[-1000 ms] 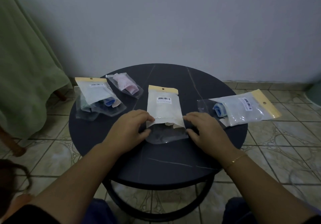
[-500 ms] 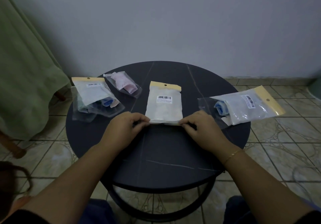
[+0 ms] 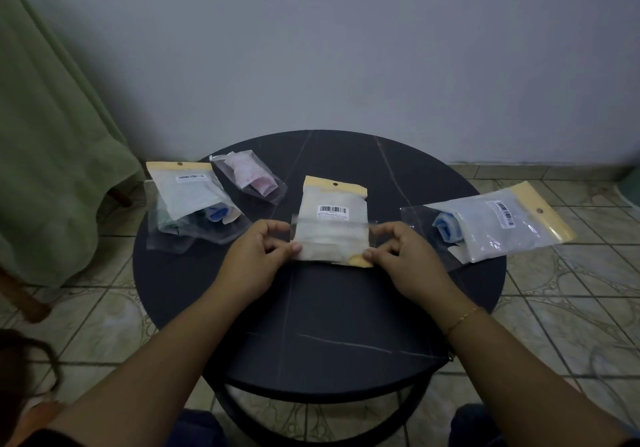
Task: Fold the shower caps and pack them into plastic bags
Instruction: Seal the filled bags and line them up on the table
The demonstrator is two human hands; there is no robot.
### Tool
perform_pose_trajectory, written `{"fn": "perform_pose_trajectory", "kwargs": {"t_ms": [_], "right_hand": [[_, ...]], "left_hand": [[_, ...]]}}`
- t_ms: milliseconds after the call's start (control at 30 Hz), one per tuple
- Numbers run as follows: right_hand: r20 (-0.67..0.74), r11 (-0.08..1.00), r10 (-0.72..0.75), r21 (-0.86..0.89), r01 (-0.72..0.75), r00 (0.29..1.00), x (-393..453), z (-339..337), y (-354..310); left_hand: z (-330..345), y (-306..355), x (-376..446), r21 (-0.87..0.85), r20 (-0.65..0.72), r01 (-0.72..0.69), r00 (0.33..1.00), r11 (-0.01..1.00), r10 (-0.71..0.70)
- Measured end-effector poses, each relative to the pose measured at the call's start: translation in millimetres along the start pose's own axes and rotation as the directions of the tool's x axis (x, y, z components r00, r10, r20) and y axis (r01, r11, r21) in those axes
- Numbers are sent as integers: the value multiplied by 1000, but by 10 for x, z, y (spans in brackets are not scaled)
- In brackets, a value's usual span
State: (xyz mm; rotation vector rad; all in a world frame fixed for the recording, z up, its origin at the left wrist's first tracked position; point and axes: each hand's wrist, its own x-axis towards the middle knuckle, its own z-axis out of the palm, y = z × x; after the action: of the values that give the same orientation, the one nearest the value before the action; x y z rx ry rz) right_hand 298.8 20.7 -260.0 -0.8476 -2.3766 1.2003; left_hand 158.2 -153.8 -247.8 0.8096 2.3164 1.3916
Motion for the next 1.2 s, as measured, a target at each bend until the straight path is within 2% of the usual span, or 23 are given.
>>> {"fn": "perform_pose_trajectory", "kwargs": {"t_ms": [200, 367, 433, 533, 633, 700, 900, 1200], "right_hand": [[-46, 996, 88, 33, -87, 995, 35, 45, -2], [-26, 995, -2, -101, -1, 1000, 13, 32, -69], [-13, 988, -4, -156, 2, 1000, 0, 41, -99], [0, 958, -5, -286, 5, 1000, -30, 72, -157], [63, 838, -70, -538, 93, 996, -45, 109, -209], [96, 777, -75, -618, 119, 993, -57, 119, -250], [131, 752, -5, -653, 90, 991, -62, 151, -291], [60, 809, 106, -585, -51, 993, -60, 191, -350]], "left_hand": [[4, 40, 59, 89, 6, 74, 997, 993, -74], [38, -13, 124, 152, -26, 99, 995, 984, -96], [64, -28, 134, 243, -13, 52, 999, 969, -50], [105, -3, 104, 427, 63, -96, 995, 899, 76], [135, 28, 83, 589, 122, -209, 978, 781, 169], [151, 34, 79, 665, 144, -226, 974, 712, 175], [198, 54, 92, 742, 117, -164, 986, 650, 116], [255, 88, 123, 698, 25, -10, 1000, 716, -11]]}}
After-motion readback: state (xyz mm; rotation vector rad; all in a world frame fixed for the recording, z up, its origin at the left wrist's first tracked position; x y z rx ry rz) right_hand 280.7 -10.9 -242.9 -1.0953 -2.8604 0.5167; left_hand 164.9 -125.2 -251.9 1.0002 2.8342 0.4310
